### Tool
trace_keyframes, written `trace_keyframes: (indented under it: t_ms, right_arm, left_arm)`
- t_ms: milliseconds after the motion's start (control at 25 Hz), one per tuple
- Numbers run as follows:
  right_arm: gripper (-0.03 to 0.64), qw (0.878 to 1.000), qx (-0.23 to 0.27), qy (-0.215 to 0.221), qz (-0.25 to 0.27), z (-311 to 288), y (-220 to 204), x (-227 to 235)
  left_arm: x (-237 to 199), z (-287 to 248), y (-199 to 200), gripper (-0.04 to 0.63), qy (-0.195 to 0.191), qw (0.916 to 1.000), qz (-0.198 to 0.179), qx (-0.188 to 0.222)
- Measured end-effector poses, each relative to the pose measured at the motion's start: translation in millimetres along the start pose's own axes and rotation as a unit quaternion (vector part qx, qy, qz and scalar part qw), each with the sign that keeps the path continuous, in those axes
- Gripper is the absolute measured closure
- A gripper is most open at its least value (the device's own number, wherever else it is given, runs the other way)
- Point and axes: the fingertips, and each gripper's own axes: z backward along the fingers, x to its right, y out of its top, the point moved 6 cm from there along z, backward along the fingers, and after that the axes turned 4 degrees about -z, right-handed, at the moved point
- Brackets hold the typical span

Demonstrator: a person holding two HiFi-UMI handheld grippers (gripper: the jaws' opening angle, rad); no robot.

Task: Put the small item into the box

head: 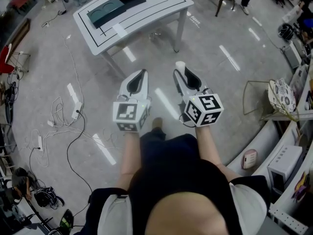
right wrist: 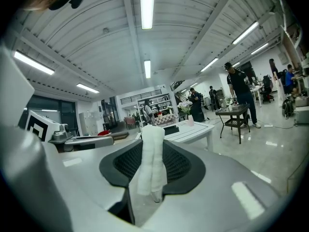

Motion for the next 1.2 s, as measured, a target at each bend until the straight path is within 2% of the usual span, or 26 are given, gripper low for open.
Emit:
trace_keyframes:
  t_ms: [480, 1200]
  right_arm:
    - [0.491, 1.0, 0.001, -0.009, -0.001, -57, 12, 1]
    - [0.491, 1.0, 0.001, -0.023, -0.003, -100, 4, -17]
  left_arm:
    - [-48, -42, 6, 0.584, -0.017, 0.9998, -0.006, 0.002]
    - [-103, -46, -10, 0.584, -0.014, 0.9997, -0.016, -0.012]
